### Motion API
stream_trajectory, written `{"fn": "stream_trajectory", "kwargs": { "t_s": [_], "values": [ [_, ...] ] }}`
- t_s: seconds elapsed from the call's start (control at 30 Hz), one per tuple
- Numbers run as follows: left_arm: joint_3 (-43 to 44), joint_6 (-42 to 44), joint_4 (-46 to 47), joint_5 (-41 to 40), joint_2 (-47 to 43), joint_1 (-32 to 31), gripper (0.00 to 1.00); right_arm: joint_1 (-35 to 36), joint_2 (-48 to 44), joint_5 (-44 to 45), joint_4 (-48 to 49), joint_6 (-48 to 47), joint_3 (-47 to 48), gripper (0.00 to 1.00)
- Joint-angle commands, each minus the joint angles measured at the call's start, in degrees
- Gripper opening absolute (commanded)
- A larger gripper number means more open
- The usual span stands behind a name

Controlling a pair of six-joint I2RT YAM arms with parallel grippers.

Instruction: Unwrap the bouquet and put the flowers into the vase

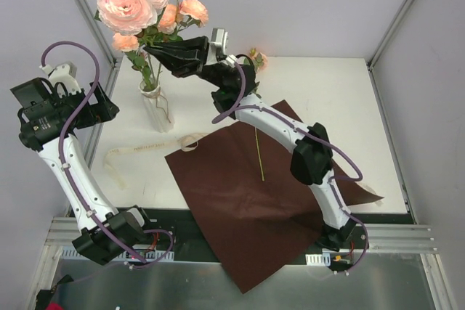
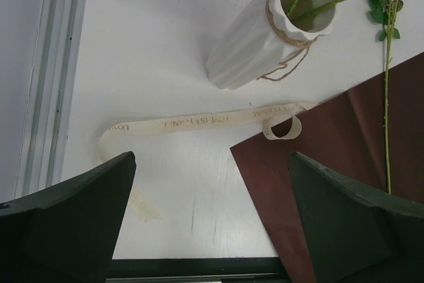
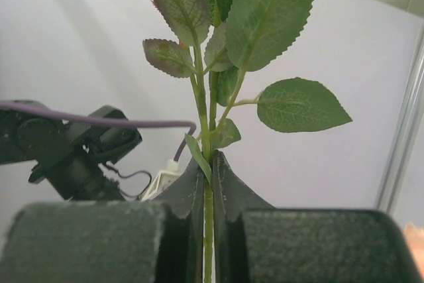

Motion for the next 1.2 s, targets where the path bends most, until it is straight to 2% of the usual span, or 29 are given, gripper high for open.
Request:
{"fn": "stream_trajectory", "kwargs": {
  "t_s": [0.0, 0.17, 0.5, 0.73, 0.87, 1.17],
  "values": [
    [1.85, 1.98, -1.70, 1.71, -1.08, 0.49, 0.99, 0.75, 5.68, 0.72, 3.64, -0.09, 12.00, 0.01],
    [2.29, 3.04, -2.32, 3.03, -0.64, 0.58, 0.99, 0.40, 10.70, 5.28, 5.74, -0.88, 16.67, 0.01],
    [3.17, 4.27, -2.94, 4.96, -0.46, 0.49, 0.99, -0.04, 16.42, 11.18, 9.17, -0.88, 15.27, 0.00],
    [2.29, 4.88, -3.02, 5.14, -0.55, 0.58, 0.99, -0.48, 16.86, 12.41, 11.11, -0.71, 13.95, 0.00],
    [1.24, 5.06, -3.11, 5.40, -1.16, 0.58, 0.99, -0.83, 13.88, 11.89, 12.95, -0.88, 10.62, 0.00],
    [1.59, 4.71, -3.02, 5.49, -1.43, 0.58, 0.99, -1.27, 13.87, 10.48, 12.25, 0.69, 8.59, 0.01]
  ]
}}
